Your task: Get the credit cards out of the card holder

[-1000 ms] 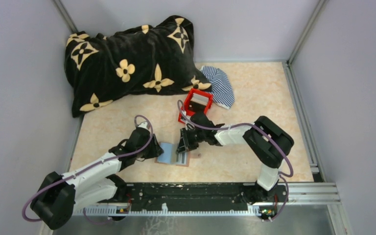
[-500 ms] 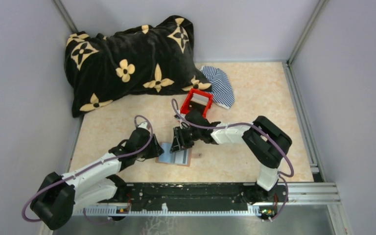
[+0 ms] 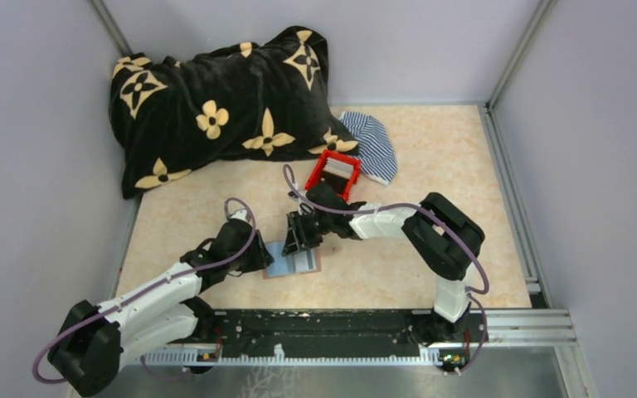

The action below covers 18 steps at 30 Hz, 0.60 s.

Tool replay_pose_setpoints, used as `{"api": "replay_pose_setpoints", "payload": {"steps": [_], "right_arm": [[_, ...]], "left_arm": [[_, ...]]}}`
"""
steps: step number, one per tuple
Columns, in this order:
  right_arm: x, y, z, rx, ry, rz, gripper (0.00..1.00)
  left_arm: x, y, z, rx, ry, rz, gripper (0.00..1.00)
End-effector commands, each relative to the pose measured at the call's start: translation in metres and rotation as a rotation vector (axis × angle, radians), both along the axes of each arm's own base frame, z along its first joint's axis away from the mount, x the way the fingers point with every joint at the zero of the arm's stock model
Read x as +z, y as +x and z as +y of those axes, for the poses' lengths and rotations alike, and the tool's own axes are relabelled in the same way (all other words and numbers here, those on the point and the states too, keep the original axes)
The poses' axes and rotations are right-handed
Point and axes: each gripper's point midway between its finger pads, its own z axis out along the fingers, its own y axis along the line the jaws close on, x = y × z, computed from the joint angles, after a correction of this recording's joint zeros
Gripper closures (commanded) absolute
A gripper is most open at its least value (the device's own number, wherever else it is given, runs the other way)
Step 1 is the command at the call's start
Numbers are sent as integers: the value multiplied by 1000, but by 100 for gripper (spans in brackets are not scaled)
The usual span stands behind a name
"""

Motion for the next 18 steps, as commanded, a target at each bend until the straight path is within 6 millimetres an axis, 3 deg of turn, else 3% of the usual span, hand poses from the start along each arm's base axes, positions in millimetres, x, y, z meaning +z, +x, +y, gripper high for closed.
{"api": "replay_pose_setpoints", "payload": {"steps": [1,5,10,18], "right_arm": [[35,9,20,39,72,-85,63],[41,7,16,37,63,-100,63],[28,1,17,52,50,-62,63],[46,-10,32,83,73,-92,63]], "left_arm": [[-6,-5,6,10,31,27,57],[-7,-4,7,13,39,20,57],[-7,-3,6,11,34,16,57],[-8,-3,10,16,46,8,57]]}}
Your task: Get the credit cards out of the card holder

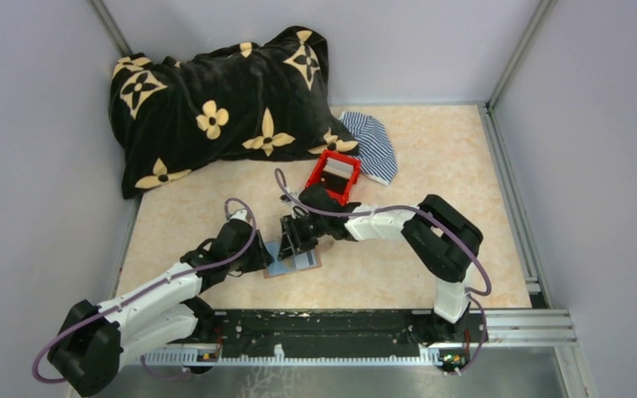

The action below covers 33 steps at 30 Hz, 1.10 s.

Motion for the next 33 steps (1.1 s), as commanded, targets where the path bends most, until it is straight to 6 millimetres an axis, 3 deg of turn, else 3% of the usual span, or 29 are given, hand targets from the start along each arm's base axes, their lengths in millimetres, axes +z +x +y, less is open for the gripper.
{"api": "replay_pose_setpoints", "payload": {"steps": [1,8,13,15,20,23,28,33], "right_arm": [[40,-1,23,36,79,-81,63],[33,-3,17,24,41,-85,57],[40,5,13,-23,47,-123,56],[38,7,10,-32,35,-122,56],[24,6,6,-26,30,-95,56],[12,3,5,-19,17,-73,56],[1,-1,5,-21,22,-45,56],[-5,0,1,-33,9,-40,56]], "left_arm": [[-9,-5,8,8,41,18,57],[-8,-4,5,0,35,20,57],[-1,-3,12,48,41,11,58],[12,1,16,95,30,-20,58],[70,18,27,181,-53,-229,60],[85,22,29,187,-64,-274,61],[84,27,4,105,-107,-240,61],[58,20,-13,44,-134,-149,61]]}}
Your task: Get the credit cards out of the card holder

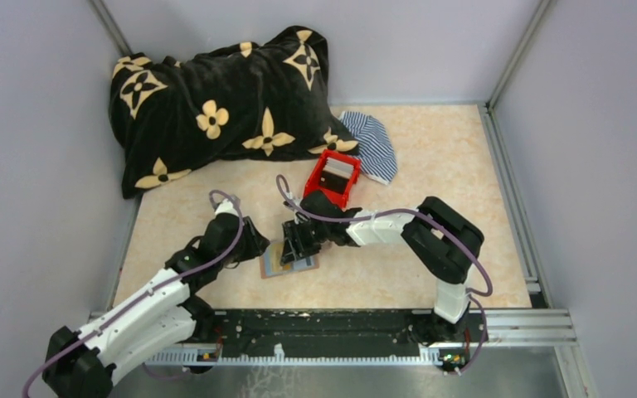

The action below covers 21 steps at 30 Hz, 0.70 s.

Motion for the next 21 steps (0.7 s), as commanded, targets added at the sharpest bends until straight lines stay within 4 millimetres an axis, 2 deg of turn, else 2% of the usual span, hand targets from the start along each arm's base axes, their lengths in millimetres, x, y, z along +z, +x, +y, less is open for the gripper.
{"api": "replay_pose_setpoints", "payload": {"steps": [1,10,15,21], "right_arm": [[6,7,5,-10,47,-22,56],[-6,7,1,-16,38,1,55],[-17,5,-1,-8,15,20,55],[-20,3,-5,-13,3,25,54]], "left_arm": [[-14,-7,-20,-72,-68,51,61],[-58,-26,-15,-82,-49,150,61],[-69,-29,-19,-97,-48,188,60],[-77,-31,-20,-105,-43,210,60]]}}
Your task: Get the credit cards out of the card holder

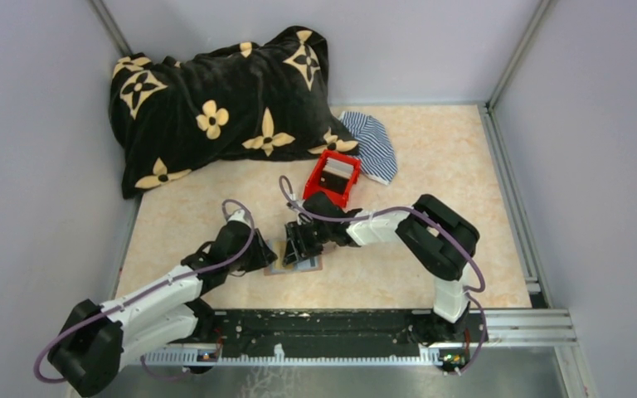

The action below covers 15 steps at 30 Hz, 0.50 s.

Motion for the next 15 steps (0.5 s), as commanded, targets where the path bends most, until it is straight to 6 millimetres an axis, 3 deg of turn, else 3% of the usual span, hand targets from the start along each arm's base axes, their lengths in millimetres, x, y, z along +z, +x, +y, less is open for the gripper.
{"api": "replay_pose_setpoints", "payload": {"steps": [1,4,8,12,15], "right_arm": [[-5,1,0,0,7,-13,54],[-7,1,-4,-9,-1,-6,54],[8,8,-12,-38,9,-35,54],[20,12,-15,-50,26,-56,54],[16,12,-15,-46,19,-51,54]], "left_arm": [[-13,-10,-2,-28,-1,44,61],[-15,-10,-2,-33,9,53,60],[-10,-8,1,-30,30,46,60],[8,2,0,-29,29,-14,61],[28,10,-5,-41,7,-73,61]]}}
